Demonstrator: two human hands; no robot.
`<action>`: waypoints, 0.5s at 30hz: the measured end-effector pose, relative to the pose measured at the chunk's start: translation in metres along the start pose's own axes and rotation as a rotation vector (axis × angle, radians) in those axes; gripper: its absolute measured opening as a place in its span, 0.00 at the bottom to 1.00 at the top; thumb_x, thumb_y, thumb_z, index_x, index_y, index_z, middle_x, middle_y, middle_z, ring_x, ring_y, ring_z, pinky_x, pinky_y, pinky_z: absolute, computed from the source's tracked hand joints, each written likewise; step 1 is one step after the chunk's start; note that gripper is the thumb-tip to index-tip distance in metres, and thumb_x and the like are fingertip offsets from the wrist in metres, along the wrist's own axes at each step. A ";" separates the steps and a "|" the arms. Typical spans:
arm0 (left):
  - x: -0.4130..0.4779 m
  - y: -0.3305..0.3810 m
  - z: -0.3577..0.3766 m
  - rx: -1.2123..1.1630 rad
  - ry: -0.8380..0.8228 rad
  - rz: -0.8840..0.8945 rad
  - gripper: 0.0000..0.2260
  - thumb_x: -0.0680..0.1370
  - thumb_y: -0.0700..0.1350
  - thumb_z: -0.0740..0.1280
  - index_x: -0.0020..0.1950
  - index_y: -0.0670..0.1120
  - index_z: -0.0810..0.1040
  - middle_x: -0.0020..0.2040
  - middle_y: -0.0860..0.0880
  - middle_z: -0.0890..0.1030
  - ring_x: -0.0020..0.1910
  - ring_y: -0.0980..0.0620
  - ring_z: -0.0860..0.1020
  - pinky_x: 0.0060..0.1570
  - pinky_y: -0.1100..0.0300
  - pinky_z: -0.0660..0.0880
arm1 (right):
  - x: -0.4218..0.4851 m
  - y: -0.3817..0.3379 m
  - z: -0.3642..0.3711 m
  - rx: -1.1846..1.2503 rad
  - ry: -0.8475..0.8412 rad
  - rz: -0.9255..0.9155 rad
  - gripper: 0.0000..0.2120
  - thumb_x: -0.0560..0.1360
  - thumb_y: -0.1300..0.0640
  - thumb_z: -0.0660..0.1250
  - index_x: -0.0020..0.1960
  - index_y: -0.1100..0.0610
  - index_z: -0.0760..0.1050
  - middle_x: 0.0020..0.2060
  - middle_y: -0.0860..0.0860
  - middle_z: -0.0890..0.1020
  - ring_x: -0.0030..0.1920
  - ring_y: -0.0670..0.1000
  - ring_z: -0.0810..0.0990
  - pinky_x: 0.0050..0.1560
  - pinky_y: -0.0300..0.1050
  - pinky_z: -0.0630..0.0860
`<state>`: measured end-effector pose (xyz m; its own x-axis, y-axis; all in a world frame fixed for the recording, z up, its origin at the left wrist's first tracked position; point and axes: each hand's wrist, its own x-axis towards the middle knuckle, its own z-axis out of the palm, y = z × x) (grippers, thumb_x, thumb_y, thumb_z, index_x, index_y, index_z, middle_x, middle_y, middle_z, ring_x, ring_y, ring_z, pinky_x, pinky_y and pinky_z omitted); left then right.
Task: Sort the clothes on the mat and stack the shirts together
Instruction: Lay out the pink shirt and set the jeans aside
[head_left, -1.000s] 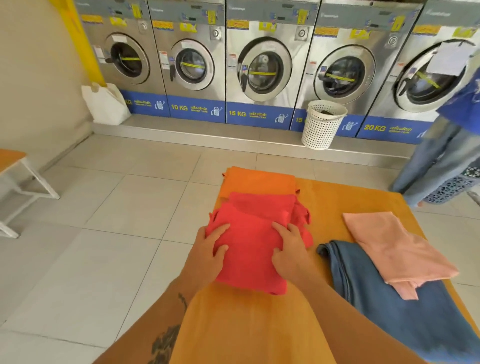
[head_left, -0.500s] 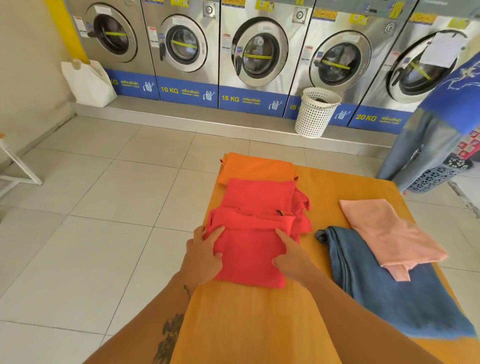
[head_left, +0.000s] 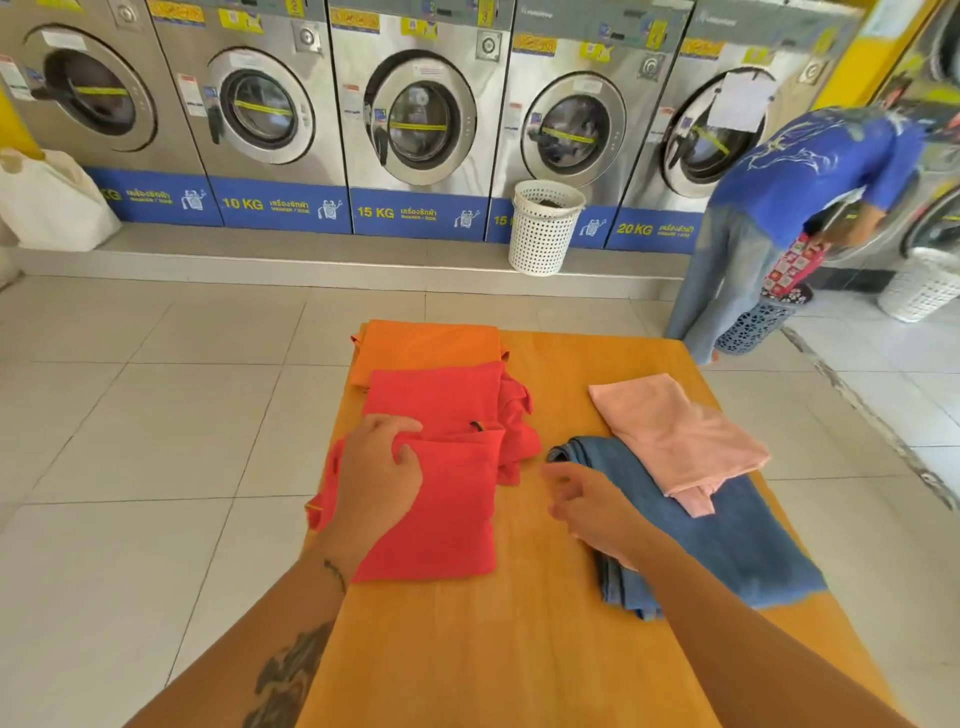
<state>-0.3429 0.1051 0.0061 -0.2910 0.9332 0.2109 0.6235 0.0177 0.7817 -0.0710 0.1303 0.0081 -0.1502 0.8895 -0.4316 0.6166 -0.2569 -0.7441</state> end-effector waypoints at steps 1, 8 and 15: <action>0.003 0.012 0.011 -0.027 -0.022 0.034 0.16 0.74 0.37 0.61 0.55 0.56 0.79 0.55 0.58 0.74 0.56 0.60 0.72 0.59 0.61 0.68 | -0.003 0.006 -0.011 0.014 0.026 0.005 0.25 0.75 0.62 0.66 0.70 0.48 0.70 0.57 0.52 0.76 0.45 0.49 0.79 0.42 0.45 0.76; 0.011 0.088 0.109 -0.092 -0.271 0.212 0.18 0.76 0.37 0.59 0.57 0.56 0.78 0.54 0.59 0.73 0.51 0.64 0.73 0.48 0.71 0.67 | -0.025 0.055 -0.101 0.075 0.343 0.053 0.24 0.74 0.62 0.66 0.67 0.46 0.70 0.58 0.49 0.73 0.42 0.44 0.77 0.27 0.30 0.72; 0.026 0.146 0.206 -0.065 -0.541 0.252 0.22 0.77 0.40 0.60 0.60 0.67 0.72 0.58 0.62 0.69 0.57 0.59 0.73 0.57 0.61 0.71 | -0.021 0.110 -0.173 0.256 0.520 0.186 0.32 0.70 0.52 0.66 0.72 0.47 0.59 0.57 0.51 0.76 0.49 0.52 0.79 0.41 0.46 0.73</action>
<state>-0.1096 0.2058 0.0045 0.2816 0.9563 0.0791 0.5743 -0.2340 0.7845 0.1337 0.1487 0.0232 0.3792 0.8725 -0.3081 0.3811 -0.4506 -0.8073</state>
